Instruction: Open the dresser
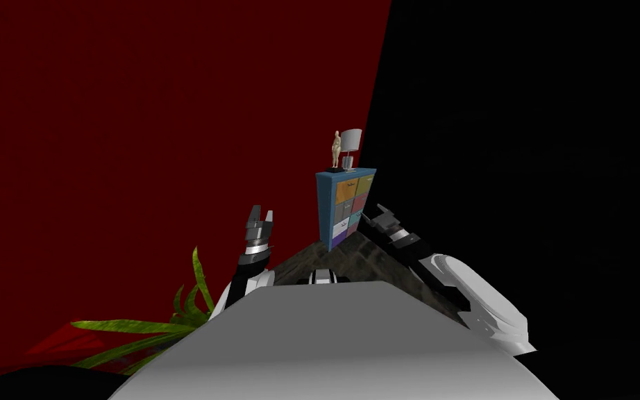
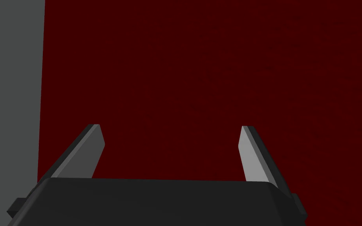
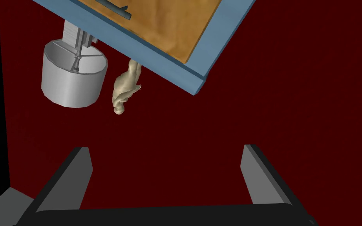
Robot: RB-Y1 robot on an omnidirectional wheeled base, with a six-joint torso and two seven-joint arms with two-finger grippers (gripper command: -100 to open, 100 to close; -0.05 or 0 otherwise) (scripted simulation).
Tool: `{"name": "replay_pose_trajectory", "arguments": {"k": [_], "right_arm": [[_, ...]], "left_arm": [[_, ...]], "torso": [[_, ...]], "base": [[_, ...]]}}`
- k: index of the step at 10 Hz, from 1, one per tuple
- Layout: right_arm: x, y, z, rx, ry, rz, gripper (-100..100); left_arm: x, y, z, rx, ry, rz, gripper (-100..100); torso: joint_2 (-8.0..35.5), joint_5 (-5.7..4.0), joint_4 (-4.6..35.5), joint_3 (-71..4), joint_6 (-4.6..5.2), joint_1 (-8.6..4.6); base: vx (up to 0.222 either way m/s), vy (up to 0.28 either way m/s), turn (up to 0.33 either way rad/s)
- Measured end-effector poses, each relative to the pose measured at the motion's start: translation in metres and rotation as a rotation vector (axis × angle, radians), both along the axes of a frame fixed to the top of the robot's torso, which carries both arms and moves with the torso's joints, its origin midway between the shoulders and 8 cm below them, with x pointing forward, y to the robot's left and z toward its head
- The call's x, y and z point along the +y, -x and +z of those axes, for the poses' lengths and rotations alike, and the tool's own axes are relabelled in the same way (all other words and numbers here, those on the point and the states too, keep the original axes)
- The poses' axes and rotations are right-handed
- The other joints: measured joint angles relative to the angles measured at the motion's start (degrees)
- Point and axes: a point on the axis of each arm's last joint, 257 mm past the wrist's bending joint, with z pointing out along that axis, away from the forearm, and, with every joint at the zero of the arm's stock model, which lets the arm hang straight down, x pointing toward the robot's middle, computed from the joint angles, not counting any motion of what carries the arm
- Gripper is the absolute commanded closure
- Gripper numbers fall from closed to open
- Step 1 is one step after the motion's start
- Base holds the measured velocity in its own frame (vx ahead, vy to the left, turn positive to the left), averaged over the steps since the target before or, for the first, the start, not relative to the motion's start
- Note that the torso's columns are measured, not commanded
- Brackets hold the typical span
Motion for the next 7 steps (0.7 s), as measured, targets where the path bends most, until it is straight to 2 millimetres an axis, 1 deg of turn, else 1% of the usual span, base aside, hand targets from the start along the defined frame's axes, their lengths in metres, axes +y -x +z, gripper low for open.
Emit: {"name": "replay_pose_trajectory", "arguments": {"k": [2,3,5,6,7], "right_arm": [[-0.009,-0.005,-0.003,-0.006,0.087,-0.035,-100],[-0.016,-0.007,-0.004,-0.01,0.151,-0.064,-100],[-0.026,-0.011,-0.007,-0.017,0.244,-0.104,-100],[-0.037,-0.014,-0.007,-0.022,0.311,-0.132,-100],[-0.041,-0.015,-0.007,-0.026,0.348,-0.146,-100]], "left_arm": [[0.0,0.0,0.0,0.0,0.0,0.0,0],[0.0,0.0,0.0,0.0,0.0,0.0,0],[0.0,0.0,0.0,0.0,0.0,0.0,0],[0.0,0.0,0.0,0.0,0.0,0.0,0],[0.0,0.0,0.0,0.0,0.0,0.0,0]], "torso": [[0.0,-0.01,0.0,0.0,0.0,-0.02],[-0.1,-0.01,0.0,-0.1,0.01,-0.04],[0.0,-0.01,0.0,0.0,0.0,-0.02],[-0.1,-0.01,0.0,0.0,0.01,-0.03],[0.0,-0.01,0.0,0.0,0.06,-0.02]], "base": [[0.06,-0.011,0.182],[0.061,-0.021,0.085],[0.072,-0.019,0.202],[0.066,-0.022,0.064],[0.056,-0.023,0.138]]}}
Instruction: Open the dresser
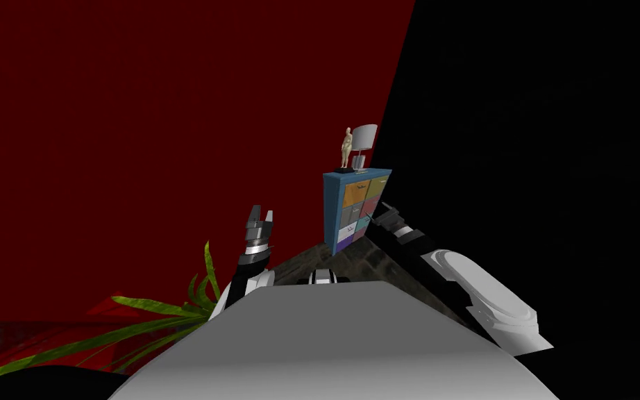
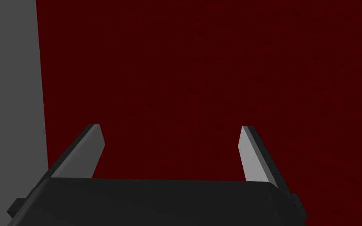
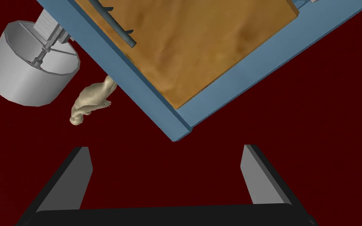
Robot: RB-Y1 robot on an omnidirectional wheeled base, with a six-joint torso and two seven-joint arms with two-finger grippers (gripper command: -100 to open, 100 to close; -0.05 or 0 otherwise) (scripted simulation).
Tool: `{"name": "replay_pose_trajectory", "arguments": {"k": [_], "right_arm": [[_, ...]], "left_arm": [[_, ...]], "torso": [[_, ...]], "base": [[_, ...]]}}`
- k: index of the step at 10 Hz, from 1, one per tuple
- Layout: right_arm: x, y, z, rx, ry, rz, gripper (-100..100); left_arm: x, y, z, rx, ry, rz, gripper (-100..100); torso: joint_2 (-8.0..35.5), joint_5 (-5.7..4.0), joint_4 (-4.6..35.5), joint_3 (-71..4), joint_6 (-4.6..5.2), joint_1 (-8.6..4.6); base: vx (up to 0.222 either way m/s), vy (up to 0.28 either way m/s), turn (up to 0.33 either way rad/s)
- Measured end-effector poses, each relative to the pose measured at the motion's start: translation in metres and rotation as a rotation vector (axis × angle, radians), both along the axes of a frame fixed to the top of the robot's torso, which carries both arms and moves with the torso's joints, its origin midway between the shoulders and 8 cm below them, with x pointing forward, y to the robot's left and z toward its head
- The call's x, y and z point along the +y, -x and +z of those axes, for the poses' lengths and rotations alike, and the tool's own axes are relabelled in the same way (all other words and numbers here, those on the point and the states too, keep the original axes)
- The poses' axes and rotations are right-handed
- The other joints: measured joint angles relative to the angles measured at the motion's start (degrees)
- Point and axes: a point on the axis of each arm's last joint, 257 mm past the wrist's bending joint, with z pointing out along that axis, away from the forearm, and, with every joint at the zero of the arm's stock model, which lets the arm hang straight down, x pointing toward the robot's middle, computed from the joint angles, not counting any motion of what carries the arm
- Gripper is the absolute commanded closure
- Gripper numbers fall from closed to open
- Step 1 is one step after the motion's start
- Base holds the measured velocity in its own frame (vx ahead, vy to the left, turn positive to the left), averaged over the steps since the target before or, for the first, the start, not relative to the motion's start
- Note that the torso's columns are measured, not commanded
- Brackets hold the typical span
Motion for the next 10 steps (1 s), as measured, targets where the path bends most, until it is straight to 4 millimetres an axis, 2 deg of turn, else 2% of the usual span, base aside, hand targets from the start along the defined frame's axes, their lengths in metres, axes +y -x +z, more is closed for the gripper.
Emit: {"name": "replay_pose_trajectory", "arguments": {"k": [3,8,10], "right_arm": [[-0.023,-0.008,0.0,-0.017,0.175,-0.075,-100],[-0.064,-0.017,0.013,-0.056,0.469,-0.199,-100],[-0.074,-0.021,0.017,-0.071,0.565,-0.235,-100]], "left_arm": [[0.0,0.0,0.0,0.0,0.0,0.0,0],[0.0,0.0,0.0,0.0,0.0,0.0,0],[0.0,0.0,0.0,0.0,0.0,0.0,0]], "torso": [[-0.1,-0.01,0.0,0.0,-0.04,-0.05],[0.0,0.01,0.0,0.0,-0.03,0.04],[0.0,0.0,0.0,0.0,-0.03,0.03]], "base": [[0.074,-0.04,0.246],[0.076,-0.043,0.188],[0.052,-0.033,0.151]]}}
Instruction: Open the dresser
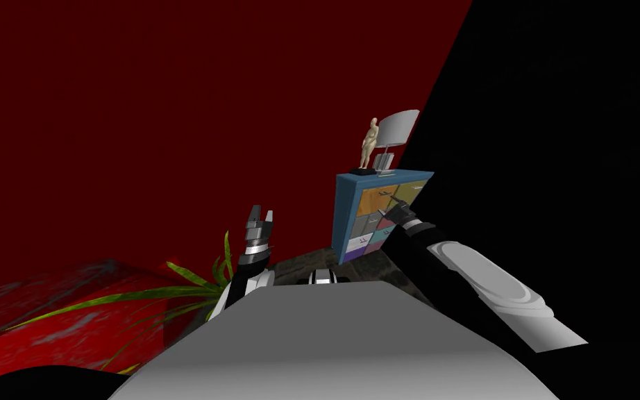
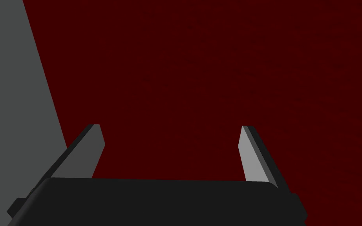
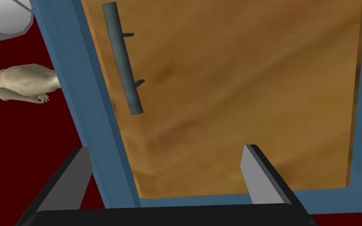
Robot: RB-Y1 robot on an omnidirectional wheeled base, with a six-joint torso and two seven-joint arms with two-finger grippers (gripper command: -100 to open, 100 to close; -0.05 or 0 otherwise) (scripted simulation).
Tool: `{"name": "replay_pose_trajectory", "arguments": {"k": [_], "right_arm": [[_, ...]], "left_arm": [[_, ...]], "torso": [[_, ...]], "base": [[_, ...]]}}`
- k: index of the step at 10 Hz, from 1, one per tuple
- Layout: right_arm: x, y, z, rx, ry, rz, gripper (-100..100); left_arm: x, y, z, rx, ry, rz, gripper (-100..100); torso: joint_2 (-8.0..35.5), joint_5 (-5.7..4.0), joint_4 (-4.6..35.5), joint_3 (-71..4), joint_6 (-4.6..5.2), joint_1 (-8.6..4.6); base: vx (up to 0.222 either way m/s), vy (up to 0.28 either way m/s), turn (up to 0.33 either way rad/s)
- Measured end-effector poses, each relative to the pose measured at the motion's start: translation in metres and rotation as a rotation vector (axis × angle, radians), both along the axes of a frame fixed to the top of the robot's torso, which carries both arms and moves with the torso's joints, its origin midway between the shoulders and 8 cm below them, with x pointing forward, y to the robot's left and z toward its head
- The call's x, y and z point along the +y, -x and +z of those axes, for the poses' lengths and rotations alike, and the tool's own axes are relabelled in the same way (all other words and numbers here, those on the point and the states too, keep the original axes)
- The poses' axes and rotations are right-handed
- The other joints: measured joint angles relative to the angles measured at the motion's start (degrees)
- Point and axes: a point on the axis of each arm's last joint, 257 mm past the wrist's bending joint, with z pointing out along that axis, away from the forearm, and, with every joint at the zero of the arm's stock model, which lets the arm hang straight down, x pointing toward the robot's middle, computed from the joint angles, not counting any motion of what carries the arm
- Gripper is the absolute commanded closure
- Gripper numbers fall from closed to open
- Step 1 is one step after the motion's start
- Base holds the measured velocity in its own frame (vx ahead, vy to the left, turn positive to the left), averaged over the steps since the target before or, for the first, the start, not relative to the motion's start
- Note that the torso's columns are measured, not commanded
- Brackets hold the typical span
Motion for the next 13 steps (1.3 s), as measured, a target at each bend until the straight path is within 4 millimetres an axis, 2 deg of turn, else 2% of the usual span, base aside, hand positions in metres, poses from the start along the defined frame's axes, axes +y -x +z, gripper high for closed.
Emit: {"name": "replay_pose_trajectory", "arguments": {"k": [3,4,7,13], "right_arm": [[-0.015,-0.002,0.01,-0.02,0.135,-0.046,-100],[-0.016,-0.002,0.01,-0.021,0.139,-0.049,-100],[-0.046,-0.008,0.012,-0.019,0.135,-0.101,-100],[-0.087,-0.011,0.016,-0.01,0.142,-0.17,-100]], "left_arm": [[0.0,0.0,0.0,0.0,0.0,0.0,0],[0.0,0.0,0.0,0.0,0.0,0.0,0],[0.0,0.0,0.0,0.0,0.0,0.0,0],[0.0,0.0,0.0,0.0,0.0,0.0,0]], "torso": [[0.0,0.0,0.0,0.0,0.02,-0.04],[0.1,0.0,0.0,0.0,0.02,0.02],[0.1,0.01,0.0,0.1,0.03,0.01],[-0.1,0.01,0.0,0.0,-0.06,0.03]], "base": [[0.032,-0.029,0.084],[-0.042,0.008,0.259],[-0.063,0.024,0.123],[-0.047,0.017,0.147]]}}
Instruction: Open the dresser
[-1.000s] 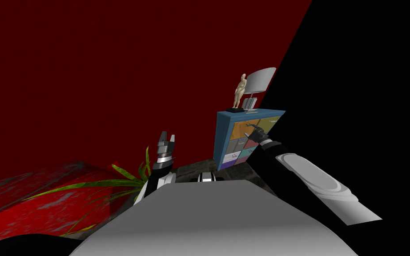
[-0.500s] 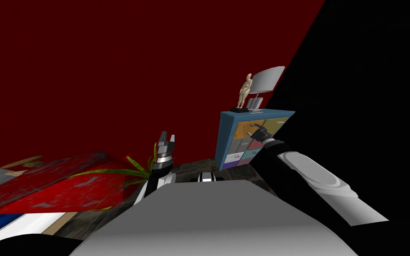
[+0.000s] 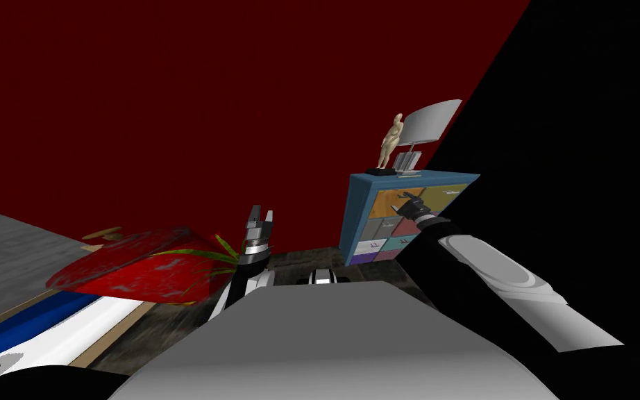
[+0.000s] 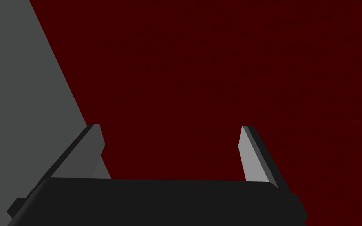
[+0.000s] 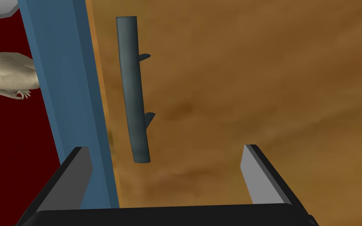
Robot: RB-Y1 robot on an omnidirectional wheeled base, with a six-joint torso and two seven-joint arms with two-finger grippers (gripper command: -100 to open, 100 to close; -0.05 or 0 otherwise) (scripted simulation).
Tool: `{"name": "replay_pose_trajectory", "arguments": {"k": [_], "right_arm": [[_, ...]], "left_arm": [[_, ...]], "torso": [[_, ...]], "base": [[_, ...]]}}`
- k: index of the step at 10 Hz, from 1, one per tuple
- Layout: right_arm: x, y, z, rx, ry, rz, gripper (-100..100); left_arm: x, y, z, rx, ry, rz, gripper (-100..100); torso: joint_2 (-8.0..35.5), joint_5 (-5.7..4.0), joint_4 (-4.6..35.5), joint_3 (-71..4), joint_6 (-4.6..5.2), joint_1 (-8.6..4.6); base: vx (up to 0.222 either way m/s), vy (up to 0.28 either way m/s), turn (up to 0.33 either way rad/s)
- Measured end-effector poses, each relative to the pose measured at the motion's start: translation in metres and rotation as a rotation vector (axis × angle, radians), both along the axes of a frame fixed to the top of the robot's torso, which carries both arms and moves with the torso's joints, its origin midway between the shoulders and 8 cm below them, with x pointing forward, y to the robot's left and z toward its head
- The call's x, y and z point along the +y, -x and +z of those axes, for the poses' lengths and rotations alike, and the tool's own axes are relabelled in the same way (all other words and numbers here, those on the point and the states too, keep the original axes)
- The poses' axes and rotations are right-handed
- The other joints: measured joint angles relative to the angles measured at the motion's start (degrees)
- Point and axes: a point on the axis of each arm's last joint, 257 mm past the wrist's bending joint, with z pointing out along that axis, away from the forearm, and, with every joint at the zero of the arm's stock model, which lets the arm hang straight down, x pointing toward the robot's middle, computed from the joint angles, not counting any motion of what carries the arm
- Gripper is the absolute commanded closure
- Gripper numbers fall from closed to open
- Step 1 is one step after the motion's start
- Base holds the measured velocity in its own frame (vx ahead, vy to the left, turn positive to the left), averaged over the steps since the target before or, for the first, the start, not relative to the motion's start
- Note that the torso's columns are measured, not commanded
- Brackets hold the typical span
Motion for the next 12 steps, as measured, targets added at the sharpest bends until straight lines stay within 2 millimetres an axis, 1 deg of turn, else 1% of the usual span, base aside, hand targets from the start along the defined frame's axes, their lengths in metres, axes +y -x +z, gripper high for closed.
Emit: {"name": "replay_pose_trajectory", "arguments": {"k": [1,2,4,5,9,10,11,12], "right_arm": [[-0.01,-0.003,0.001,-0.001,0.001,-0.017,-100],[-0.011,-0.004,0.001,-0.002,-0.001,-0.02,100],[0.001,-0.002,0.001,-0.003,-0.003,0.004,100],[0.012,-0.002,-0.003,0.0,-0.001,0.022,100],[0.049,0.004,-0.005,0.001,0.001,0.084,100],[0.055,0.007,-0.004,-0.006,-0.008,0.094,100],[0.067,0.009,-0.006,0.001,0.002,0.115,100],[0.068,0.01,-0.006,0.0,0.0,0.116,-100]], "left_arm": [[0.0,0.0,0.0,0.0,0.0,0.0,0],[0.0,0.0,0.0,0.0,0.0,0.0,0],[0.0,0.0,0.0,0.0,0.0,0.0,0],[0.0,0.0,0.0,0.0,0.0,0.0,0],[0.0,0.0,0.0,0.0,0.0,0.0,0],[0.0,0.0,0.0,0.0,0.0,0.0,0],[0.0,0.0,0.0,0.0,0.0,0.0,0],[0.0,0.0,0.0,0.0,0.0,0.0,0]], "torso": [[0.1,0.01,0.0,0.1,0.05,-0.02],[0.0,-0.02,0.0,0.0,0.11,-0.1],[-0.2,-0.05,0.0,-0.1,0.05,-0.14],[-0.1,-0.03,0.0,-0.1,0.03,-0.12],[0.1,0.0,0.0,0.1,0.06,-0.03],[0.1,-0.02,0.0,0.1,0.06,-0.04],[0.1,-0.01,0.0,0.0,0.05,-0.08],[0.1,-0.01,0.0,0.0,0.02,-0.04]], "base": [[-0.026,0.007,0.034],[0.029,-0.014,-0.239],[0.061,-0.023,-0.19],[0.067,-0.036,-0.118],[0.055,-0.019,-0.157],[0.044,-0.021,-0.163],[0.02,-0.01,-0.03],[0.008,-0.112,0.053]]}}
